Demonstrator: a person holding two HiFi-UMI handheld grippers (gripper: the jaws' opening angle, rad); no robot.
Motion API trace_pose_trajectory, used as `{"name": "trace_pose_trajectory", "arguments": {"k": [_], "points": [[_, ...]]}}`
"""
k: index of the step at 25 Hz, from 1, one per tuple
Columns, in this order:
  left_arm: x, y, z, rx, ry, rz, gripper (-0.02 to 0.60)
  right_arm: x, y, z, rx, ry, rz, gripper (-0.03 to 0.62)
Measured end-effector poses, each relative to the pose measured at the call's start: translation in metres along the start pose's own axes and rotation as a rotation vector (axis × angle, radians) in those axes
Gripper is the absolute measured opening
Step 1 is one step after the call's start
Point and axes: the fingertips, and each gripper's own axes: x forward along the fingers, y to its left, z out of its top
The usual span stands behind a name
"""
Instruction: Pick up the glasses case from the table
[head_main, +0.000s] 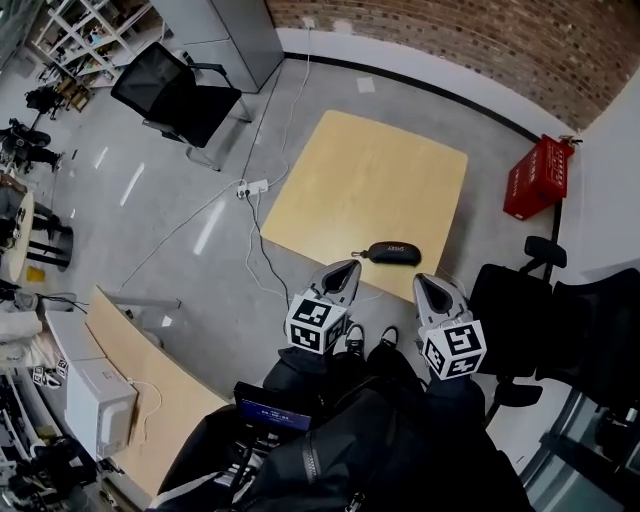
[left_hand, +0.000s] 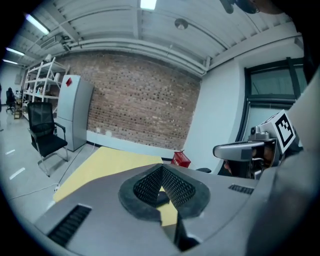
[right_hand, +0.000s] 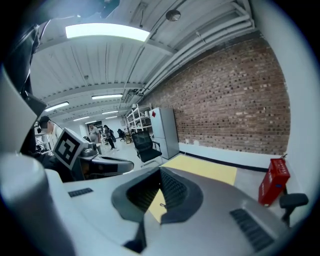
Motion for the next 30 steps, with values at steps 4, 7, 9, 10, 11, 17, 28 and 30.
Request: {"name": "trace_pose_trajectory", "arguments": {"k": [4,7,9,10,11,17,28,30], "points": [[0.011,0.003,-0.033,-0.045,0.073,0.018,-0.002,0.006,-0.009,-0.029,0.001,0.066,0.009,0.005],[0.02,0.004,-0.057,-0.075,0.127,0.033,-0.002,0.015,-0.016,-0.057,-0.02,0.132,0.023,0.005],[0.028,0.006,-0.073,-0.09,0.167,0.041,-0.002,0.023,-0.022,-0.076,-0.044,0.183,0.036,0.005],[0.032,0.007,-0.082,-0.096,0.19,0.045,-0.002,0.028,-0.025,-0.085,-0.057,0.21,0.04,0.005],[0.035,0.008,-0.09,-0.102,0.214,0.049,-0.002,0.033,-0.028,-0.094,-0.07,0.236,0.044,0.005],[0.05,0.019,-0.128,-0.13,0.307,0.08,-0.002,0.063,-0.047,-0.146,-0.159,0.382,0.084,0.005],[0.061,0.034,-0.171,-0.188,0.413,0.115,-0.002,0.101,-0.064,-0.205,-0.333,0.576,0.195,0.006],[0.064,0.034,-0.172,-0.194,0.423,0.111,-0.002,0.109,-0.07,-0.21,-0.357,0.599,0.209,0.008]]}}
